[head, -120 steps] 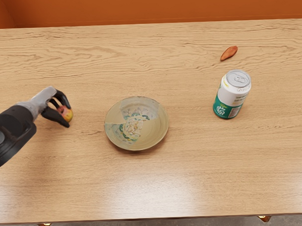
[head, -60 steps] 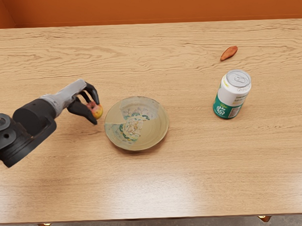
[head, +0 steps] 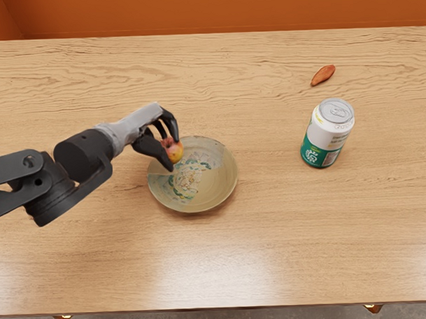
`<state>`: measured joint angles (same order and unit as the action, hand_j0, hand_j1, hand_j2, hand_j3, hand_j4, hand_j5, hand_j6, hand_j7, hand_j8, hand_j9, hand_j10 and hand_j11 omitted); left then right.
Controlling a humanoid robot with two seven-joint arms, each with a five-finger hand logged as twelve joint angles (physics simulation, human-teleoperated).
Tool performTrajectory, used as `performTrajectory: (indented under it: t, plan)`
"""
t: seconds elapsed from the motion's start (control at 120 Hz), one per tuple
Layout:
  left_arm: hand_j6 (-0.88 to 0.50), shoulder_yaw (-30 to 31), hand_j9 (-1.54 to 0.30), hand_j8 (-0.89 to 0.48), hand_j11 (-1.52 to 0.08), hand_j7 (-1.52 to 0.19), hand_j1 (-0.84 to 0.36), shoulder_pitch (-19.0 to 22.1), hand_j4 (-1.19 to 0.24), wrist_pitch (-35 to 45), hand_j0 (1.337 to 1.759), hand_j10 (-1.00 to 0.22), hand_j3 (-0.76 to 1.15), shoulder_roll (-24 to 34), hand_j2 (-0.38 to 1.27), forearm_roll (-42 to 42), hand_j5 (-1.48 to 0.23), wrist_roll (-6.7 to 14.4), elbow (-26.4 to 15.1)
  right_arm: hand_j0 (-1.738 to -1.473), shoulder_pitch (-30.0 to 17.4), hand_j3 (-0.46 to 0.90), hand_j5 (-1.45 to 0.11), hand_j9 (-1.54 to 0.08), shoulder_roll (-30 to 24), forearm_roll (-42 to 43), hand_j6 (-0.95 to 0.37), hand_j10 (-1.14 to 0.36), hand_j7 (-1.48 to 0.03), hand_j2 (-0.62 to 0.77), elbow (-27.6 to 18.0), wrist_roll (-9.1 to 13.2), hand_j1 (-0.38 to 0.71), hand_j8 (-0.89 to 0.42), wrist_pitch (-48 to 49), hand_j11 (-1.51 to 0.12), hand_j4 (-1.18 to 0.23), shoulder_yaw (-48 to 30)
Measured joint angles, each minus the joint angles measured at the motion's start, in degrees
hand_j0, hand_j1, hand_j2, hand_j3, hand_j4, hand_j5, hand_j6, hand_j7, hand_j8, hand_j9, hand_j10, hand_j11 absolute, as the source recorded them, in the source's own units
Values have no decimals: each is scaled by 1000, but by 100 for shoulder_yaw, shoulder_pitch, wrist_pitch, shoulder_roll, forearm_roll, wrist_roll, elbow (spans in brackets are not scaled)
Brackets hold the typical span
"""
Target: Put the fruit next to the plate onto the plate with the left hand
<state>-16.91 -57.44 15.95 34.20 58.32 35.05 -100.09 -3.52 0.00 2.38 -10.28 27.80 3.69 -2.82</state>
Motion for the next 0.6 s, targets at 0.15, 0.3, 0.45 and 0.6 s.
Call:
performTrajectory:
  t: [0.15,0.3,0.45,0.6]
  plan:
    - [-408,8,-1157,-490,-1160,-1160,-410,31,-837,-14,1653,-863,0,-325,831,-38,-1214,-9,182,-1658,6,0,0,0,0,0,0,0,0,0,0,-1,-349,0,0,0,0,0]
    - [-415,18,-1161,-477,-1166,-1165,-461,14,-837,-36,1652,-861,0,-448,929,-43,-1214,-10,475,-1658,26,0,0,0,0,0,0,0,0,0,0,0,-349,0,0,0,0,0]
    - [-406,10,-1165,-479,-1170,-1172,-516,5,-835,-53,1650,-859,0,-680,1036,-41,-1218,-8,763,-1658,51,0,0,0,0,0,0,0,0,0,0,-1,-349,0,0,0,0,0]
    - [-400,8,-1177,-463,-1184,-1179,-570,-7,-829,-63,1646,-853,0,-773,1152,-41,-1231,-10,927,-1658,66,0,0,0,0,-5,0,0,0,0,0,-2,-349,0,0,0,0,-2]
